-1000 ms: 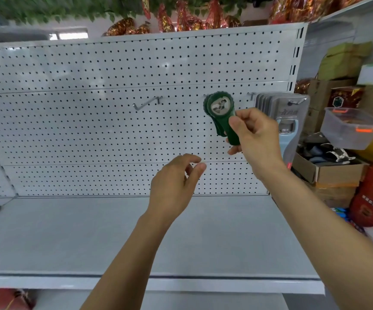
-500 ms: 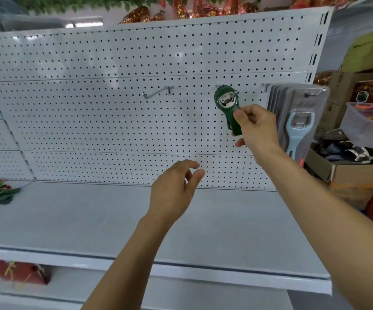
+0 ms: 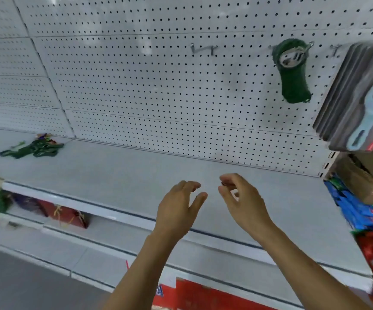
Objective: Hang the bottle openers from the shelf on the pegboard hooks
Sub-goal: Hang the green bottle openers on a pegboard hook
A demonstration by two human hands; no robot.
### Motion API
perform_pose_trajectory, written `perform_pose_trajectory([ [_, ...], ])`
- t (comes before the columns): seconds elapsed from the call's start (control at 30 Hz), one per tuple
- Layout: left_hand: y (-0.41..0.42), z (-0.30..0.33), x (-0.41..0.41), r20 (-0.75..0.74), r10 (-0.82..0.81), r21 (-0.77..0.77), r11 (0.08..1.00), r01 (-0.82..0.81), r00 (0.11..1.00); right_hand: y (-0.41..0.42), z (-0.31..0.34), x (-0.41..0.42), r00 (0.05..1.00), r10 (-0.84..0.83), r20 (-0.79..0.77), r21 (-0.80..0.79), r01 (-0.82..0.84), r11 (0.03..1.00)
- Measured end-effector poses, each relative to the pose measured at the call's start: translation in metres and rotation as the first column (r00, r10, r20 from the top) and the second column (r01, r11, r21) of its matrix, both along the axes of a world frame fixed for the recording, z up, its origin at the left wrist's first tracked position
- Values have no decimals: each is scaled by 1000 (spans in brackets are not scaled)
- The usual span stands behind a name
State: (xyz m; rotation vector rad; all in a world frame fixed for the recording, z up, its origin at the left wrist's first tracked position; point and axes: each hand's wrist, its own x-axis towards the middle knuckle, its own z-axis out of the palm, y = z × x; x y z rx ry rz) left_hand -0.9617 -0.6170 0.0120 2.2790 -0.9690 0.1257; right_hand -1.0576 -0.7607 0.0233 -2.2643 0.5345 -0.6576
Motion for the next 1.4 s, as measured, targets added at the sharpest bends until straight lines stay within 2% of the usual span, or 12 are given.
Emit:
perform_pose_trajectory([
  [0.13, 42, -27, 21, -70, 53, 14, 999, -52, 996, 45, -33, 24, 993, 83, -80, -43, -87, 995],
  [0.37, 156, -56, 88, -118, 159, 82, 985, -150, 980, 143, -70, 105, 974, 164, -155, -9, -168, 986],
  [0.77, 342, -59, 262, -86, 296, 188, 943, -276, 951, 309, -83, 302, 940, 316, -132, 94, -306, 948],
  [1.03, 394, -53, 380, -142, 415, 133, 908, -398, 899, 352, -81, 438, 893, 401, -207, 24, -405, 914],
  [1.4, 420, -58, 551, -254, 448, 157, 894, -420, 857, 372, -86, 618, 854, 436, -283, -26, -462, 887],
])
